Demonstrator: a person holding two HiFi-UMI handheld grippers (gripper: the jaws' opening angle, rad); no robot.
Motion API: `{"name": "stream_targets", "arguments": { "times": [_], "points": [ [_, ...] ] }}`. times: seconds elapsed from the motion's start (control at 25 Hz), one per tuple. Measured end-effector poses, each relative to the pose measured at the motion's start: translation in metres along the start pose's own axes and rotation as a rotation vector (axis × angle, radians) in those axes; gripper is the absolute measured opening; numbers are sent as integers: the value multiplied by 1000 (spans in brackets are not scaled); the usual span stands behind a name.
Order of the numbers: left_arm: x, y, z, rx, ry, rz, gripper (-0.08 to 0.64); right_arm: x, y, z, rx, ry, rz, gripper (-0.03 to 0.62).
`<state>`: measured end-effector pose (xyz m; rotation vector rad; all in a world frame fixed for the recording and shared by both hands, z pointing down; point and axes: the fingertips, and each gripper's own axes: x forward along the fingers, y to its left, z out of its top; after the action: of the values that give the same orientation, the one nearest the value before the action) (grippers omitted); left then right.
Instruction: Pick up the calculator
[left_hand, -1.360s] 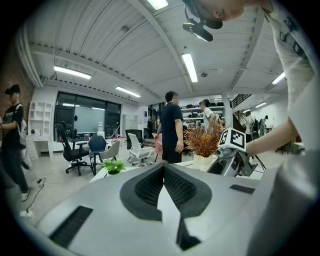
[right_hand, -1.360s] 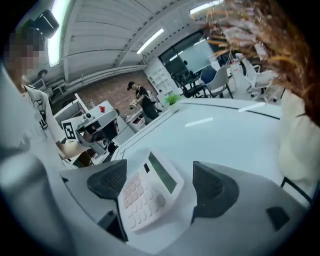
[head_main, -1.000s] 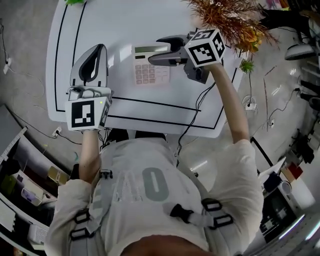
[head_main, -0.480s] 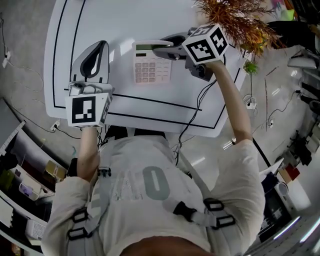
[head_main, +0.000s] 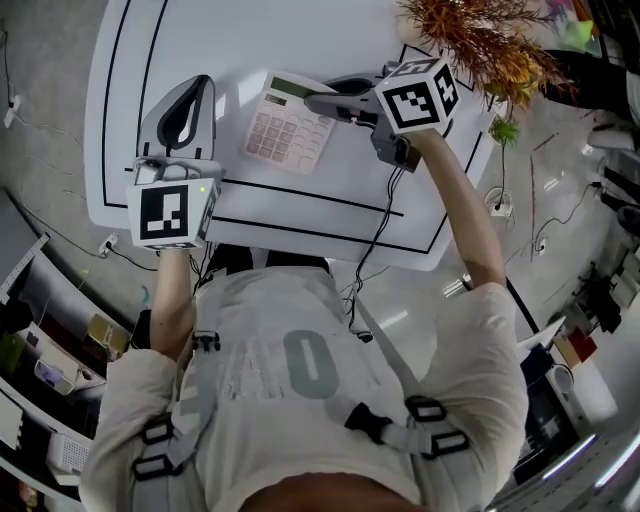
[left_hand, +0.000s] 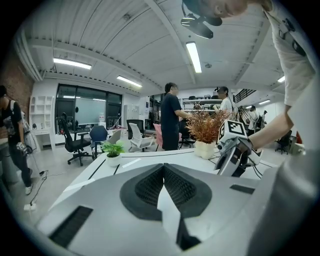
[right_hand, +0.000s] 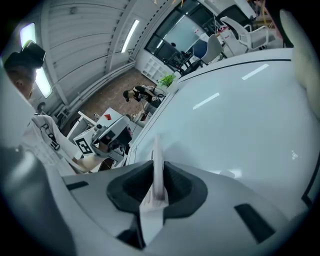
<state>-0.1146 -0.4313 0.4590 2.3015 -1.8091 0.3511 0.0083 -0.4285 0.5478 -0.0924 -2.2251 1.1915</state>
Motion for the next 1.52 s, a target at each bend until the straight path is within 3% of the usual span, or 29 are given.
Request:
{"name": "stream_targets", "arguments": {
  "times": [0.6, 0.92, 1.24, 1.52],
  "points": [
    [-3, -18, 6, 8, -17, -10, 20, -6, -2, -7, 47, -52, -20, 69],
    [-30, 4, 9, 13, -33, 11, 20, 6, 14, 5, 32, -82, -59, 69],
    [-52, 2, 49, 30, -119, 17, 20, -32, 31, 30, 6, -213, -239, 68],
    [-77, 1, 92, 61, -214, 4, 20, -79, 75, 67, -112, -427, -505, 67]
  ]
}}
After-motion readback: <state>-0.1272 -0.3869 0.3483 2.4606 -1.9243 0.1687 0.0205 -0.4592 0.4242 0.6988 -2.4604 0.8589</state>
